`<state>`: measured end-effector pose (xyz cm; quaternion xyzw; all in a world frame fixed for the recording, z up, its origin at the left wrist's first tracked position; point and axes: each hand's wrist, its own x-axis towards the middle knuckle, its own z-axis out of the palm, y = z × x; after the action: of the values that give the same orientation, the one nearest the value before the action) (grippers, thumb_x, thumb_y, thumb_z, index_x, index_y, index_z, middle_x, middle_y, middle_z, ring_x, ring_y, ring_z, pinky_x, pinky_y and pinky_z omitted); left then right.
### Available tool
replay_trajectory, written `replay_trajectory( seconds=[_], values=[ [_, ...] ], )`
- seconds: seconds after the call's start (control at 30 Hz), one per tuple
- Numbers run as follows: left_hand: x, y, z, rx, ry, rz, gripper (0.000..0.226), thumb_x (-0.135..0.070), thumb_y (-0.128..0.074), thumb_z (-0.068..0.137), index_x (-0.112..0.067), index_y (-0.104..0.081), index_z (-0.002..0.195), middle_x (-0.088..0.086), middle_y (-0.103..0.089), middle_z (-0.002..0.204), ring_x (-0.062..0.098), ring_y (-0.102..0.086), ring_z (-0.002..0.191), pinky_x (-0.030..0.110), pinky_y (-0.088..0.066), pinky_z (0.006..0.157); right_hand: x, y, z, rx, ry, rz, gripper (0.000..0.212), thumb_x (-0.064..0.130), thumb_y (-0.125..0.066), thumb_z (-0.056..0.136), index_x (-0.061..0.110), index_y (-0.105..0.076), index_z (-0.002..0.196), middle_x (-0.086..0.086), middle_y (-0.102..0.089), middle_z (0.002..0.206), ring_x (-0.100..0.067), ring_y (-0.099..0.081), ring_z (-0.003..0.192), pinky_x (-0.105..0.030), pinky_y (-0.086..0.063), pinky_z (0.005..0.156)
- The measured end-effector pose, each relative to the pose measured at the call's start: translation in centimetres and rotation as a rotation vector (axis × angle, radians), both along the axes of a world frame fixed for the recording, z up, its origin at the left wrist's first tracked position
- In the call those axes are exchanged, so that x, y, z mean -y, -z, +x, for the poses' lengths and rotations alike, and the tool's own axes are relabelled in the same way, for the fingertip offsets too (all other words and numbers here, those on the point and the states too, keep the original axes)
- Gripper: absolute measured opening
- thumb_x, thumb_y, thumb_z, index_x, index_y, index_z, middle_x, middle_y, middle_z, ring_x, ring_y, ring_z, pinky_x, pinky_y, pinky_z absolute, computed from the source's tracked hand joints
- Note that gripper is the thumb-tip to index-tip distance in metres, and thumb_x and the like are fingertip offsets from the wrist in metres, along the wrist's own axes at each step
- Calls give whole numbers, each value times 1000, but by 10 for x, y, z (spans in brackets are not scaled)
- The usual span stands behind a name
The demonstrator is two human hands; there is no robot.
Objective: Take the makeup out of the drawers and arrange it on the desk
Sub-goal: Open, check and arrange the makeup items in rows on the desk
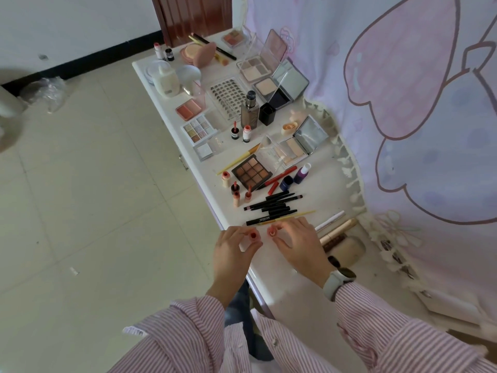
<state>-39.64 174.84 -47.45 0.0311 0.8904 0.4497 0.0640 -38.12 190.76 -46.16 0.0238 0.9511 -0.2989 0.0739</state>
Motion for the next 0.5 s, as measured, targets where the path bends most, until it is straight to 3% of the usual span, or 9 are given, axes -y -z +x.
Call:
replay_trajectory(
  seconds=[0.17,0.3,0.4,0.5],
  values=[
    [-8,8,-2,-91,-8,-71,23,-18,-77,72,-15,-70,93,-2,-67,92,19,-58,86,31,-45,76,4,1,-6,-11,18,38,35,38,-47,88,16,-61,111,-1,-62,109,-20,-52,106,-28,-34,86],
    [-7,10,-1,-91,-7,-172,42,-23,-77,72,-13,-63,111,2,-65,105,23,-55,100,28,-33,84,1,-3,-2,26,20,-35,39,23,-55,88,14,-50,126,-2,-55,122,-16,-46,115,-29,-34,99],
    [0,13,8,-173,4,-258,57,-22,-84,63,-10,-58,113,9,-63,104,19,-47,100,31,-36,81,-13,-9,5,-27,6,-12,32,21,-51,82,11,-57,112,-4,-58,106,-19,-53,99,-35,-46,88],
    [5,16,19,-205,11,-286,66,-26,-85,60,-16,-49,115,11,-61,108,17,-41,101,33,-38,81,-38,-13,4,-108,-60,241,23,14,-53,81,9,-63,101,-7,-60,100,-27,-58,91,-40,-51,77]
  ],
)
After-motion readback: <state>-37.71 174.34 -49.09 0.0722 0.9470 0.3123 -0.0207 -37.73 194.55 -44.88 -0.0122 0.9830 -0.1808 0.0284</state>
